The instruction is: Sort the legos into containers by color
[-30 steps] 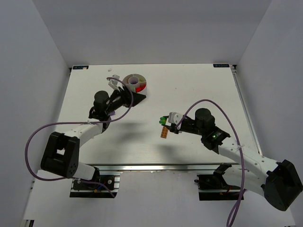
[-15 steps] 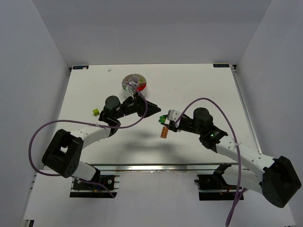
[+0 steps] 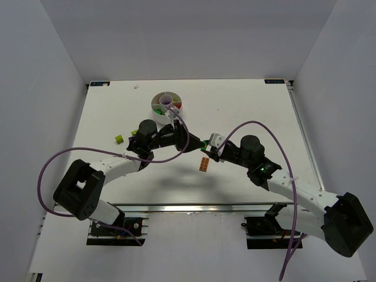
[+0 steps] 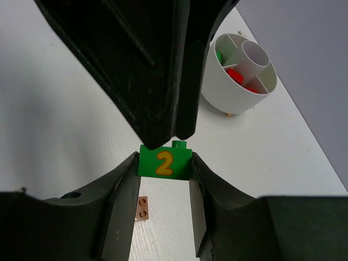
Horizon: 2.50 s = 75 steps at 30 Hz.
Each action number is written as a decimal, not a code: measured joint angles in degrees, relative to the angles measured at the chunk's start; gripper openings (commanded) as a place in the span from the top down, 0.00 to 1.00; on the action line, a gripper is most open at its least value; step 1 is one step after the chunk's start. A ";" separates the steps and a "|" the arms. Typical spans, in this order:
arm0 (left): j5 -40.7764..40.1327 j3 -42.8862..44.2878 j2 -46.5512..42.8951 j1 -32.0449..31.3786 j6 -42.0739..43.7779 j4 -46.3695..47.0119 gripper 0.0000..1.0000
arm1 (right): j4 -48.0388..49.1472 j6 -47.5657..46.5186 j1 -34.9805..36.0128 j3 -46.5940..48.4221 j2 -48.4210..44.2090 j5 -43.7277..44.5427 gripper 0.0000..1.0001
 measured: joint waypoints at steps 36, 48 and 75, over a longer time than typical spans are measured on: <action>-0.96 2.86 2.51 -1.68 4.00 -9.38 0.91 | 0.85 -1.36 -0.15 -1.16 -0.44 0.04 0.55; -2.80 4.44 2.49 -1.44 9.44 -14.62 1.00 | -1.11 -3.06 -0.15 -1.11 0.35 -0.11 0.11; -14.45 5.27 0.72 19.45 14.49 -21.59 1.00 | -10.88 -4.44 -0.15 4.09 0.55 -3.45 1.00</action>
